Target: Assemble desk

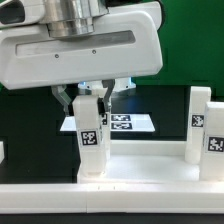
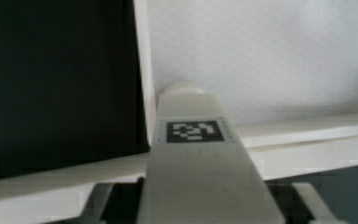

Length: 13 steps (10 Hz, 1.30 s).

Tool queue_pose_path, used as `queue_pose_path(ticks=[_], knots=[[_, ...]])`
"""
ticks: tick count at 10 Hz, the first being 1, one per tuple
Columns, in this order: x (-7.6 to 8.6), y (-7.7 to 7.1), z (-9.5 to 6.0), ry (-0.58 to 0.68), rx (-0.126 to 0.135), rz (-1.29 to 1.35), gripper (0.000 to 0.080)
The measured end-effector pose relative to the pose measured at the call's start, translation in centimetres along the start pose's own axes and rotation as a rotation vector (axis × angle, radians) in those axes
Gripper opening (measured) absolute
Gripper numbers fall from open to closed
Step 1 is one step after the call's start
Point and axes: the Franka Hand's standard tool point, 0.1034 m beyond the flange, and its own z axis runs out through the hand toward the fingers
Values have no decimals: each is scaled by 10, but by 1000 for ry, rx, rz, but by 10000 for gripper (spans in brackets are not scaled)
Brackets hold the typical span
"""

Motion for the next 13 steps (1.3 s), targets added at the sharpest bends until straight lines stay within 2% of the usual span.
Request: queue_pose_path(ticks=[2, 4, 6, 8, 10, 11, 12, 13], knots=[[3, -2, 1, 18, 0, 215, 287], [4, -5, 2, 33, 34, 574, 287], [5, -8, 2, 33, 56, 898, 287], [5, -14, 3, 28, 60, 1151, 288], [4, -20, 5, 26, 60, 1256, 288], [4, -19, 5, 26, 60, 1247, 289], [2, -18, 5, 21, 46, 1124, 289], [0, -16, 4, 5, 31, 990, 478]])
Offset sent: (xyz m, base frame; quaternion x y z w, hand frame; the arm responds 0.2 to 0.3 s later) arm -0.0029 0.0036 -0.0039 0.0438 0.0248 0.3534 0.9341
